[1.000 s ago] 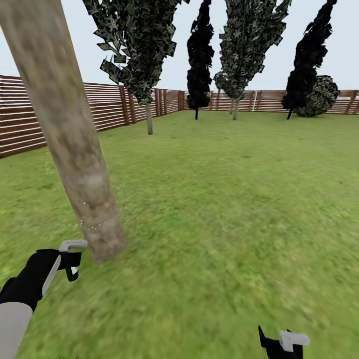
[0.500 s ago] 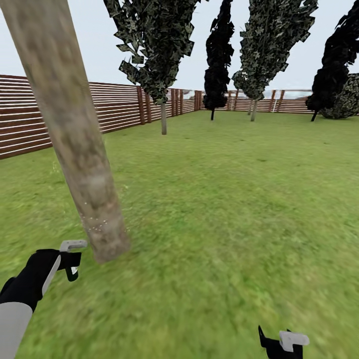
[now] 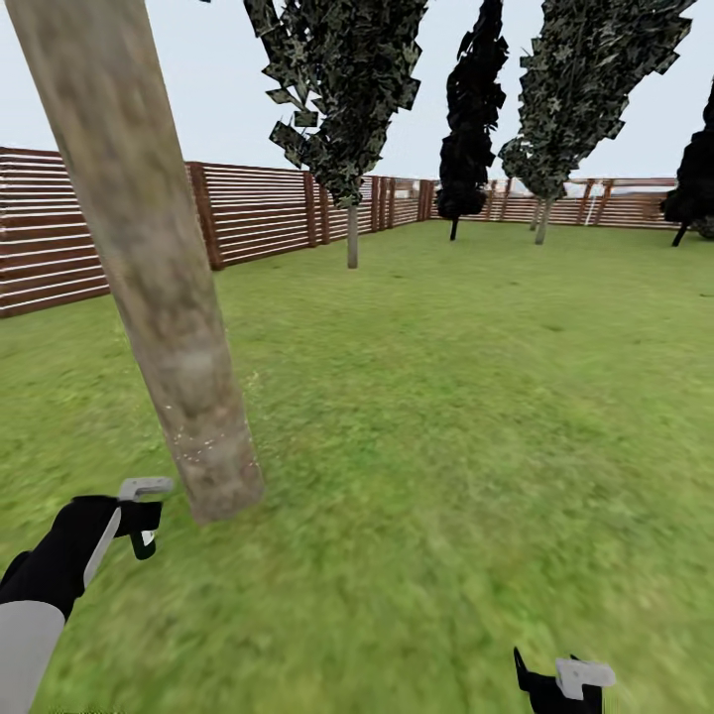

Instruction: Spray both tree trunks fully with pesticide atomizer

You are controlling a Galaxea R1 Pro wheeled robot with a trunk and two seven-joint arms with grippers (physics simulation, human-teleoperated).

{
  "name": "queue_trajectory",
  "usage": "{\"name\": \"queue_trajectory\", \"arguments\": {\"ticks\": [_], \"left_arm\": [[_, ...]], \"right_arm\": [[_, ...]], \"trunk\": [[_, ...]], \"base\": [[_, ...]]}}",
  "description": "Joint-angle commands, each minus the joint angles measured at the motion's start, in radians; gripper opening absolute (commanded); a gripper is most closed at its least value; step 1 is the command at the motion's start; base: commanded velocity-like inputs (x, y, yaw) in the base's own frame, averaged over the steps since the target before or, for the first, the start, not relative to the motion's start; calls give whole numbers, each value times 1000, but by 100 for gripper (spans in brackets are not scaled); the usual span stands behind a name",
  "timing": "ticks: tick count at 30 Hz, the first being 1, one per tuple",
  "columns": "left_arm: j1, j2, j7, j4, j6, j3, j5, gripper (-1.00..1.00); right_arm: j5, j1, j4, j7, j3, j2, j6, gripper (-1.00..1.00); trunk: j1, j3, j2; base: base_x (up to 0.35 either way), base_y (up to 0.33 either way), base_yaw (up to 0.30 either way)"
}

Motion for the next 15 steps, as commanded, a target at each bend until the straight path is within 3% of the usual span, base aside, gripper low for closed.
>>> {"name": "queue_trajectory", "arguments": {"ticks": [1, 6, 12, 15], "left_arm": [[-1, -1, -6, -1, 5, 2, -5, -100], [-1, -2, -6, -1, 5, 2, -4, -100], [-1, -2, -6, -1, 5, 1, -2, -100], [-1, -32, -6, -8, 5, 2, -2, -100]], "right_arm": [[0, -1, 1, 10, -8, 0, -4, 100], [0, -1, 1, 10, -8, 0, -4, 100], [0, -1, 1, 9, -8, -1, -4, 100], [0, -1, 0, 9, -10, -3, -4, 100]], "trunk": [[0, -1, 0], [0, -1, 0], [0, -1, 0], [0, -1, 0]], "base": [[194, -230, 276], [195, -219, 239], [19, -268, 22], [-175, -159, 0]]}}
